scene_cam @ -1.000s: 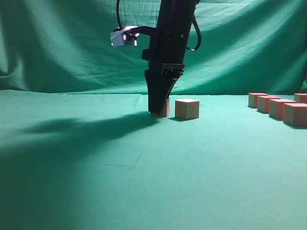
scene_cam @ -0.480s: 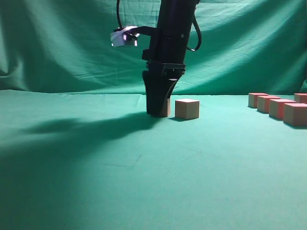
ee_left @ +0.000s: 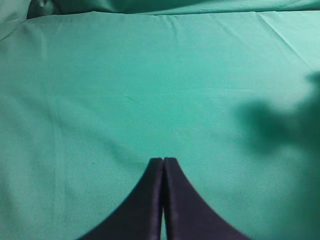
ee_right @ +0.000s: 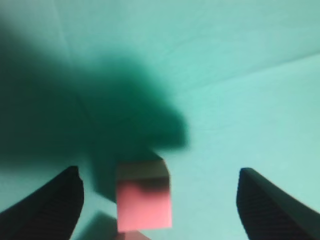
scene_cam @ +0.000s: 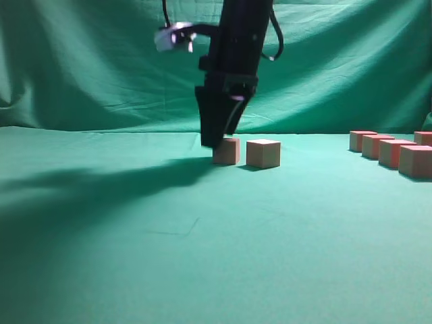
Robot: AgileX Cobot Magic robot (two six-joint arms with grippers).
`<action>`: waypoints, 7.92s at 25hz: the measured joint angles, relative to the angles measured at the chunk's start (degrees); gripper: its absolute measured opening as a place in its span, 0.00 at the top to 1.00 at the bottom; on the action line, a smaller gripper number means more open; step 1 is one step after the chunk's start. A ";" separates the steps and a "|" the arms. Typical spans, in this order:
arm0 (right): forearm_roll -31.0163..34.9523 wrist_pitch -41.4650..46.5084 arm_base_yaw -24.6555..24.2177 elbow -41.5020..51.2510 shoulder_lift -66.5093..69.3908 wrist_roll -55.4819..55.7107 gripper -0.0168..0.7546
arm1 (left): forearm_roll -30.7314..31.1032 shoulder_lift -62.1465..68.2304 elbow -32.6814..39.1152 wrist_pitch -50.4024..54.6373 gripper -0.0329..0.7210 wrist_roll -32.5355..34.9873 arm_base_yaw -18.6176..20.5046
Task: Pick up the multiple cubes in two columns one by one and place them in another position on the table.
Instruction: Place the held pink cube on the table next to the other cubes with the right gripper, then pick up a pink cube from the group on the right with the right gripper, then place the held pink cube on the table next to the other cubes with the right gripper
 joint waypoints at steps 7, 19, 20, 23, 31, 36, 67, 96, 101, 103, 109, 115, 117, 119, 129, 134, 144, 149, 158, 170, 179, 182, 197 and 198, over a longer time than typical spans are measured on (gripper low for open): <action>-0.10 4.34 0.00 -9.77 -6.20 12.10 0.24 | 0.00 0.00 0.00 0.00 0.96 0.00 0.00; -3.64 6.03 -1.86 -10.00 -27.12 42.71 0.24 | 0.00 0.00 0.00 0.00 0.96 0.00 0.00; -4.20 6.03 -2.03 -9.85 -29.21 44.23 0.24 | 0.00 0.00 0.00 0.00 0.96 0.00 0.00; -6.10 6.03 -2.35 -6.74 -36.15 46.50 0.24 | 0.00 0.00 0.00 0.00 0.96 0.00 0.00; -16.63 6.28 -2.35 19.70 -53.31 55.20 0.24 | 0.00 0.00 0.00 0.00 0.96 0.00 0.00; -19.51 5.92 -5.18 38.90 -56.75 62.08 0.24 | 0.00 0.00 0.00 0.00 0.96 0.00 0.00; -12.86 -32.78 -16.74 58.32 -30.90 64.20 0.30 | 0.00 0.00 0.00 0.00 0.96 0.00 0.00; 2.81 -1.05 -5.38 30.02 -29.94 50.77 0.62 | 0.00 0.00 0.00 0.00 0.96 0.00 0.00; 3.60 0.76 3.68 17.44 -26.88 41.18 0.62 | 0.00 0.00 0.00 0.00 0.96 0.00 0.00; 3.60 2.54 6.14 12.45 -23.35 36.96 0.62 | 0.00 0.00 0.00 0.00 0.96 0.00 0.00; 1.11 4.40 10.20 -0.89 -10.67 26.60 0.62 | 0.00 0.00 0.00 0.00 0.96 0.00 0.00; -1.93 4.53 10.44 -5.57 -5.01 29.76 0.62 | 0.00 0.00 0.00 0.00 0.96 0.00 0.00; -3.43 4.53 10.44 -5.69 -3.70 34.24 0.62 | 0.00 0.00 0.00 0.00 0.96 0.00 0.00; -4.87 4.53 10.44 -5.80 -2.94 40.31 0.62 | 0.00 0.00 0.00 0.00 0.96 0.00 0.00; -11.31 0.33 10.48 -5.88 -1.03 56.45 0.62 | 0.00 0.00 0.00 0.00 0.96 0.00 0.00; -12.27 -2.53 10.58 -5.88 0.46 58.61 0.62 | 0.00 0.00 0.00 0.00 0.96 0.00 0.00; -14.81 -1.98 10.58 -5.88 3.48 64.16 0.62 | 0.00 0.00 0.00 0.00 0.96 0.00 0.00; -16.41 -1.50 10.58 -5.92 3.48 67.29 0.62 | 0.00 0.00 0.00 0.00 0.96 0.00 0.00; -16.12 -0.40 10.58 -5.92 4.45 69.89 0.62 | 0.00 0.00 0.00 0.00 0.96 0.00 0.00; -15.71 -1.02 10.58 -6.02 4.90 70.12 0.62 | 0.00 0.00 0.00 0.00 0.96 0.00 0.00; -16.52 -1.40 10.58 -6.40 5.39 70.32 0.62 | 0.00 0.00 0.00 0.00 0.96 0.00 0.00; -16.61 -1.30 10.58 -6.40 5.39 70.32 0.62 | 0.00 0.00 0.00 0.00 0.96 0.00 0.00; -16.98 -1.11 10.58 -6.40 5.39 70.45 0.46 | 0.00 0.00 0.00 0.00 0.96 0.00 0.00; -16.98 -1.11 10.58 -6.40 5.39 70.45 0.46 | 0.00 0.00 0.00 0.00 0.96 0.00 0.00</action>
